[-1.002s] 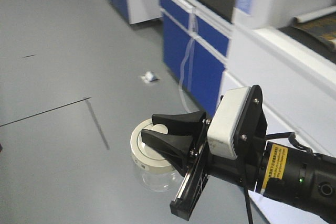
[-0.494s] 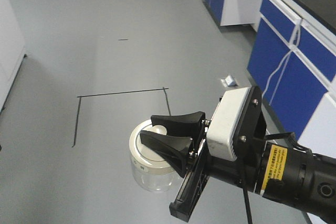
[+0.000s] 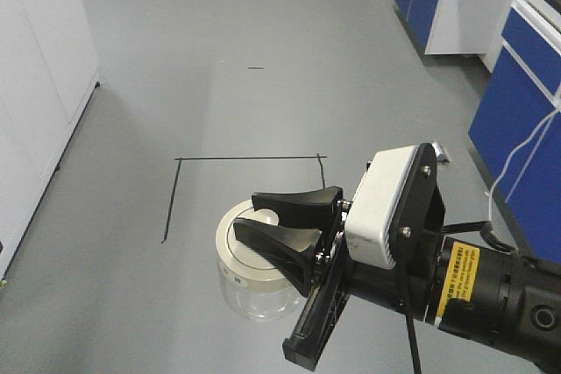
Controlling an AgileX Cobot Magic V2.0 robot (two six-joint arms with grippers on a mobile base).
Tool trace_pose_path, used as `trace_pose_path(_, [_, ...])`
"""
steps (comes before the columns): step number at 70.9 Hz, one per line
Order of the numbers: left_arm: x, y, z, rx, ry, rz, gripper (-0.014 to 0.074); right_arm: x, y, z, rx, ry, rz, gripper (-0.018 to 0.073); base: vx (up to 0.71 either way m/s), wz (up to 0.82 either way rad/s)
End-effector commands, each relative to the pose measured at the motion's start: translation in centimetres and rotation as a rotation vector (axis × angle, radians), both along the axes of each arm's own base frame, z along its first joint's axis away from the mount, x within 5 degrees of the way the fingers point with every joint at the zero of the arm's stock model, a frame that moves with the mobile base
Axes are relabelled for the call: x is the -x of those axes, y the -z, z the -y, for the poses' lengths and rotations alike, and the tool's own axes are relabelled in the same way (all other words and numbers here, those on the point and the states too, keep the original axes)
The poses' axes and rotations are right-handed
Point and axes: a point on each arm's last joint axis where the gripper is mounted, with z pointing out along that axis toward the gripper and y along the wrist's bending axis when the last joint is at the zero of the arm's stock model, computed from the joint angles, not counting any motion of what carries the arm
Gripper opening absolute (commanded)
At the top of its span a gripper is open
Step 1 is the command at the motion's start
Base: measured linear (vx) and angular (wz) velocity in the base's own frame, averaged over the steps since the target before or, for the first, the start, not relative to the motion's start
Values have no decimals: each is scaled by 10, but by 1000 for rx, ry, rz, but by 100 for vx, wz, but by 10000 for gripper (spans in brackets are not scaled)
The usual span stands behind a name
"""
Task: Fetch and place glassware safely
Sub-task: 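Hold the jar in the right gripper while the base drives away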
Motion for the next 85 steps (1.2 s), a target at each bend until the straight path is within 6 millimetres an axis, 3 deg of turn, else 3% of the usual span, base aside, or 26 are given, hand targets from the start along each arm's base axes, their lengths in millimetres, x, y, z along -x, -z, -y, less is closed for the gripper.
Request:
trace_pose_path(1, [0, -17, 0, 19, 5, 109, -7, 4, -23, -1, -114, -38, 53, -3, 13, 20])
trace_pose_path(85, [0, -17, 0, 19, 5, 109, -7, 4, -23, -1, -114, -38, 53, -3, 29, 6])
